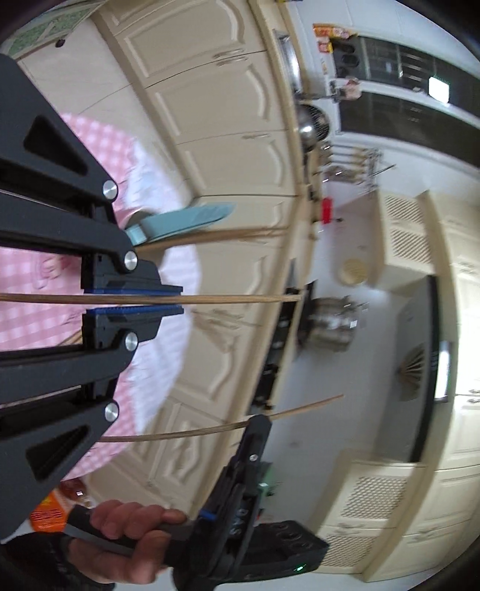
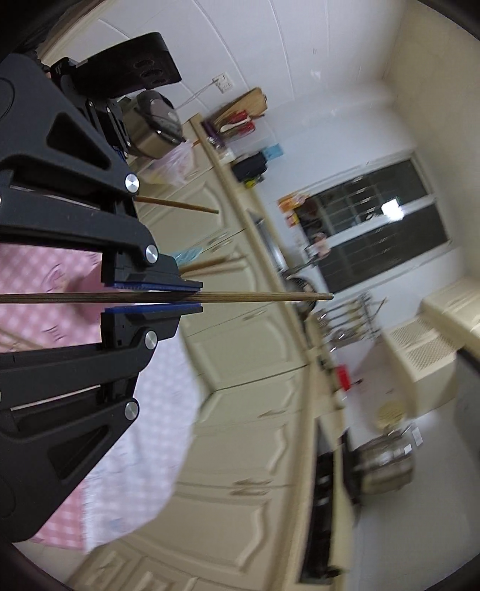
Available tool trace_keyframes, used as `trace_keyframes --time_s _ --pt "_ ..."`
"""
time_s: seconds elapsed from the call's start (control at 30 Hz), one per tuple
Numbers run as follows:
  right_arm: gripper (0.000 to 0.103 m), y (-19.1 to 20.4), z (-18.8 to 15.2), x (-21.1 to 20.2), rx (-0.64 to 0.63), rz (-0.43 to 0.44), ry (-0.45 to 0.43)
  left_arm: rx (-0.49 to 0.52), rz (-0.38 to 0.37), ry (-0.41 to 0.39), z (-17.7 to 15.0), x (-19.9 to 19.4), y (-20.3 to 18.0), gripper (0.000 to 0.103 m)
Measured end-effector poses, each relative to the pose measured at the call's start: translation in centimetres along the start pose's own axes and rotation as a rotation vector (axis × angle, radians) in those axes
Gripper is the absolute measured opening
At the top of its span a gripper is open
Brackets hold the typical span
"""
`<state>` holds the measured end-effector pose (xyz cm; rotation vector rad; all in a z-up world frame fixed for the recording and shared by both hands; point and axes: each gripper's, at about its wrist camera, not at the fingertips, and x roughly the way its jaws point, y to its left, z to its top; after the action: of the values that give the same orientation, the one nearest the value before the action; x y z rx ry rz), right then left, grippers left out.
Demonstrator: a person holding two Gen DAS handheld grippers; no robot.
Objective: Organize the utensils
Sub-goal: 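Lift the chopstick over the pink cup with the left tool while the right tool carries its chopstick there, then open the left tool to drop its chopstick into the cup while the right tool releases its own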
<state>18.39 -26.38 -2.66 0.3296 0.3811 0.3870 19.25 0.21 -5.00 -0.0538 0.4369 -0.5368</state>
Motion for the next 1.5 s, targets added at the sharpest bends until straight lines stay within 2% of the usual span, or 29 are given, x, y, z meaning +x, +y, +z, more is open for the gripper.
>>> trace_keyframes --time_s 0.27,0.47,0.67,1.1,1.37,1.43,1.47,1.5 --pt "0.007 4.0 3.7 3.1 -0.084 0.041 -0.118 -0.058 0.008 -0.143 5.0 0.7 2.4 0.004" --pt "0.007 4.9 4.8 6.2 -0.055 0.045 -0.174 -0.109 0.018 -0.225 7.1 1.7 4.1 0.004" --pt "0.007 5.5 4.7 8.7 -0.051 0.024 -0.196 -0.141 0.037 -0.271 7.9 3.3 5.3 0.004" --pt "0.007 5.8 3.0 11.5 -0.104 -0.062 -0.199 -0.143 0.055 -0.265 7.2 6.4 6.0 0.005" --pt "0.007 5.4 1.5 13.0 -0.103 -0.092 -0.171 -0.158 0.071 -0.221 5.7 8.1 6.9 0.005" --pt "0.008 5.1 1.0 13.5 -0.1 -0.093 -0.139 -0.158 0.076 -0.192 5.2 8.7 7.0 0.007" --pt "0.009 4.9 0.8 13.7 -0.094 -0.094 -0.122 -0.161 0.073 -0.177 5.1 8.9 7.2 0.017" --pt "0.016 4.7 0.7 13.7 -0.087 -0.098 -0.108 -0.164 0.074 -0.167 4.9 9.0 7.3 0.025"
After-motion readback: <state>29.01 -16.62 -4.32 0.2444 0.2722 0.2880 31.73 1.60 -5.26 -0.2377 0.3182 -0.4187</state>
